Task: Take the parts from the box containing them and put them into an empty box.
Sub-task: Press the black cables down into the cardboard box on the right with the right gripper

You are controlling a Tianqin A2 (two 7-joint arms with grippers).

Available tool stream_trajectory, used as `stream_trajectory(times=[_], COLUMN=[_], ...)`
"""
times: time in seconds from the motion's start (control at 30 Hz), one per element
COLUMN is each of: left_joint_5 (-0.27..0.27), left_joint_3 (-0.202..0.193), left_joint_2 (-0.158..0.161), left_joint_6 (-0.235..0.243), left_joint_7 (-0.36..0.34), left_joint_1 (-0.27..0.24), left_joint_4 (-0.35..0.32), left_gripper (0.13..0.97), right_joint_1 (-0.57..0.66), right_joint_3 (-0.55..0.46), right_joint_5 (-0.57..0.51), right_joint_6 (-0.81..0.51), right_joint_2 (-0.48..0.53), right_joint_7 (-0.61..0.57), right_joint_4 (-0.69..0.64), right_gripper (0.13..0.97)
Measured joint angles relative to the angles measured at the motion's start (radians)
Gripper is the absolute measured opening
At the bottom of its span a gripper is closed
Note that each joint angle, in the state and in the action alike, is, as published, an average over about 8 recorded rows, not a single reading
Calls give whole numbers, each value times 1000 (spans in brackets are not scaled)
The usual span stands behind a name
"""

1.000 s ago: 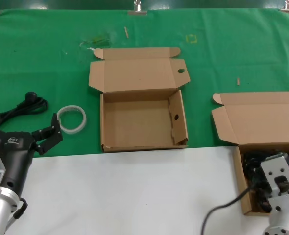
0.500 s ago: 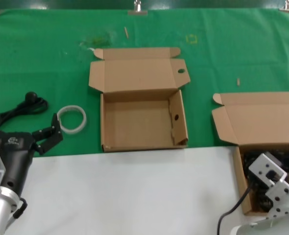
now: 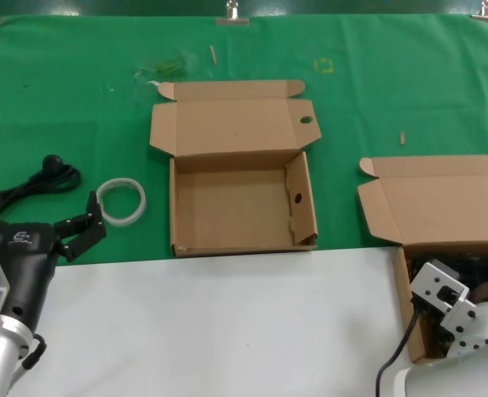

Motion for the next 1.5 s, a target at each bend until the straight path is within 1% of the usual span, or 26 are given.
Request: stream_trajectory(times=[0.43, 0.87, 1.5], left_joint_5=[0, 0, 0], left_joint_3=[0, 0, 0], left_joint_2=[0, 0, 0], left_joint_6=[0, 0, 0], left_joint_7=[0, 0, 0], left_joint_1=[0, 0, 0], left_joint_4=[0, 0, 0], left_gripper=[966, 966, 966], right_joint_1=[7, -17, -13], right_joint_3=[55, 95, 119], right_joint_5=[44, 38, 22], right_joint_6=[-89, -127, -189], right_joint_2=[0, 0, 0], right_joint_7=[-30, -56, -61], right_joint_4=[-104, -115, -145], right_gripper=[966, 966, 966])
